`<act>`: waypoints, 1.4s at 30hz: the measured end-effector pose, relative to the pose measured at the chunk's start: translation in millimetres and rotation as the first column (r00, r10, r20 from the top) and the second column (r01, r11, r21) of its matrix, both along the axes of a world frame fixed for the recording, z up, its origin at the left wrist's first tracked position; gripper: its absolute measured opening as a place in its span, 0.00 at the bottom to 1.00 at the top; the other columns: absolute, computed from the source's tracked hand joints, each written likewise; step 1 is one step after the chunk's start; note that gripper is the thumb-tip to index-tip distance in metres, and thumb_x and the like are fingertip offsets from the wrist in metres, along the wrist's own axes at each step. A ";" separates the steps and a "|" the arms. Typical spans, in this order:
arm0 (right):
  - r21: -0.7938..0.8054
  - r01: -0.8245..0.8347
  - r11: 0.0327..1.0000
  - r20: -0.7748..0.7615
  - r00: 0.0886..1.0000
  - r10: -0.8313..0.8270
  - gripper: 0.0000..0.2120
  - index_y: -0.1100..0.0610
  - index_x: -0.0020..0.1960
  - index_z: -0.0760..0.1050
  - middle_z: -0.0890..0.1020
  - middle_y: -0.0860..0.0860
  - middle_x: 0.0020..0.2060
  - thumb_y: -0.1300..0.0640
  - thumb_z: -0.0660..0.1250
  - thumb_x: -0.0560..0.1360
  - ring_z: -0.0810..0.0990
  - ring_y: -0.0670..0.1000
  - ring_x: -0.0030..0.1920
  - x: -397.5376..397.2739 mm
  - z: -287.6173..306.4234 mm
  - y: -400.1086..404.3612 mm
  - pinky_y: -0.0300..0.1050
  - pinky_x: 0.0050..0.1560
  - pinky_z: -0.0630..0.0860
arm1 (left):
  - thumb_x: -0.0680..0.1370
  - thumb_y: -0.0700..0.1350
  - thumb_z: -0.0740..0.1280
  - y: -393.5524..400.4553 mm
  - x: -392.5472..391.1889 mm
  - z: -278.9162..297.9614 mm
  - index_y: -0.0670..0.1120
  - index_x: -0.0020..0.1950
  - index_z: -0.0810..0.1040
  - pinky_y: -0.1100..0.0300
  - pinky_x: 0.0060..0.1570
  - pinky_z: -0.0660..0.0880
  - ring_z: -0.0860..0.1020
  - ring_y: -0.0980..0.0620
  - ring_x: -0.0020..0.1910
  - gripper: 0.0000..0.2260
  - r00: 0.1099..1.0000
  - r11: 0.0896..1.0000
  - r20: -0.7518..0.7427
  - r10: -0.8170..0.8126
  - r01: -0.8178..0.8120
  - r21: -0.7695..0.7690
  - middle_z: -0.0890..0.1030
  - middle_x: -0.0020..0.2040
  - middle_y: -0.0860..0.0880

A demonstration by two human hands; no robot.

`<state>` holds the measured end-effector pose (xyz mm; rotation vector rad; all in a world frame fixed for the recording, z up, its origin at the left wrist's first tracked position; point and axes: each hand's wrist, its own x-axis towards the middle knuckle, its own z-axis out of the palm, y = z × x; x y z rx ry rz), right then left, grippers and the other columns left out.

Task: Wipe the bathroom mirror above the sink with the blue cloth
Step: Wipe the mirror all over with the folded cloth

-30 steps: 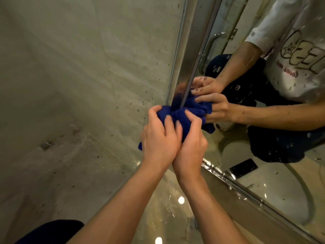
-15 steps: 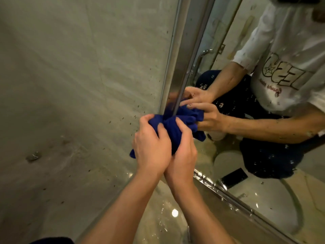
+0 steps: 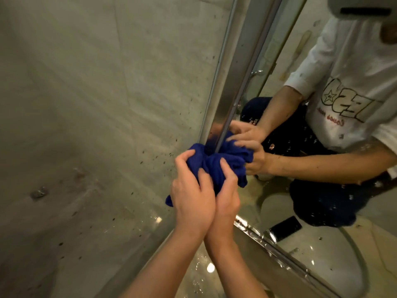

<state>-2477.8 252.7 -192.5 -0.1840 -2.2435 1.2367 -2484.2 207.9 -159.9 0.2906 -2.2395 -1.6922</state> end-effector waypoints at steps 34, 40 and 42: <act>0.335 0.033 0.942 -0.176 0.984 0.028 0.14 0.60 0.61 0.72 0.81 0.58 0.53 0.61 0.65 0.77 0.78 0.61 0.54 0.8 207.6 14.1 0.52 0.50 0.68 | 0.74 0.52 0.68 -8.7 -2.0 123.8 0.61 0.58 0.65 0.58 0.54 0.77 0.82 0.55 0.53 0.17 0.950 0.950 -0.311 -0.016 0.111 0.293 0.83 0.56 0.50; 0.254 -0.266 0.930 0.034 0.963 0.266 0.17 0.47 0.59 0.76 0.83 0.44 0.47 0.63 0.70 0.75 0.81 0.39 0.43 -81.6 217.6 83.0 0.52 0.48 0.81 | 0.81 0.42 0.64 -12.2 4.7 125.2 0.53 0.69 0.65 0.74 0.48 0.72 0.78 0.66 0.51 0.18 0.889 0.983 -0.436 -0.142 0.176 0.040 0.79 0.56 0.61; 0.397 -0.128 0.909 -0.037 0.987 0.155 0.12 0.55 0.59 0.76 0.83 0.52 0.47 0.64 0.64 0.76 0.82 0.51 0.47 -51.1 189.3 58.5 0.51 0.44 0.79 | 0.81 0.40 0.63 -7.1 5.1 101.5 0.48 0.73 0.65 0.78 0.50 0.68 0.77 0.68 0.50 0.20 0.903 0.993 -0.415 -0.117 0.113 -0.034 0.79 0.58 0.58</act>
